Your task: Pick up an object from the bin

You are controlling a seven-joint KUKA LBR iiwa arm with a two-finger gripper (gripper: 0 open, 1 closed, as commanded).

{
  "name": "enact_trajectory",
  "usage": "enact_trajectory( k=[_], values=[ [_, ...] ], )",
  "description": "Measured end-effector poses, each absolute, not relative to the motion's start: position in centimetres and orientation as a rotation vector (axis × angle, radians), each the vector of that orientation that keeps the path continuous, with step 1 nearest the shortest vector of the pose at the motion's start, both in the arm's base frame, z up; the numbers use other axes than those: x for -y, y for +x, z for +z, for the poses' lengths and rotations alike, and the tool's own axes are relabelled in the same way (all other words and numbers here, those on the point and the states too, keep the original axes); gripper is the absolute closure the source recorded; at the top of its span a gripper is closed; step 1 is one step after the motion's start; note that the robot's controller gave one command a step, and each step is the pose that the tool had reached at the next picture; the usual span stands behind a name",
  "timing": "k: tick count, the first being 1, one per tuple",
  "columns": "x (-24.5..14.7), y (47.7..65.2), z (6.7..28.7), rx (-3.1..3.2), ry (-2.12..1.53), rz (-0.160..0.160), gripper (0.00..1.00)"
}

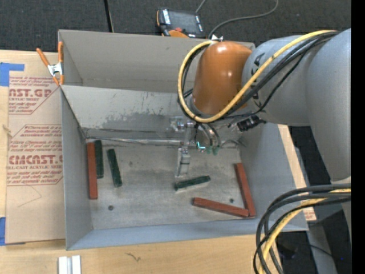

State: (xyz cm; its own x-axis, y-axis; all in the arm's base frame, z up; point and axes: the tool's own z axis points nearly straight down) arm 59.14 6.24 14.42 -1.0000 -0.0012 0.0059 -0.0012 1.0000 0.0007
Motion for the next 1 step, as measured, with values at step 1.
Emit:
enact_trajectory(
  k=[1],
  values=[
    [1.78,54.69,6.67,3.128,0.226,0.000,0.00]
  ],
)
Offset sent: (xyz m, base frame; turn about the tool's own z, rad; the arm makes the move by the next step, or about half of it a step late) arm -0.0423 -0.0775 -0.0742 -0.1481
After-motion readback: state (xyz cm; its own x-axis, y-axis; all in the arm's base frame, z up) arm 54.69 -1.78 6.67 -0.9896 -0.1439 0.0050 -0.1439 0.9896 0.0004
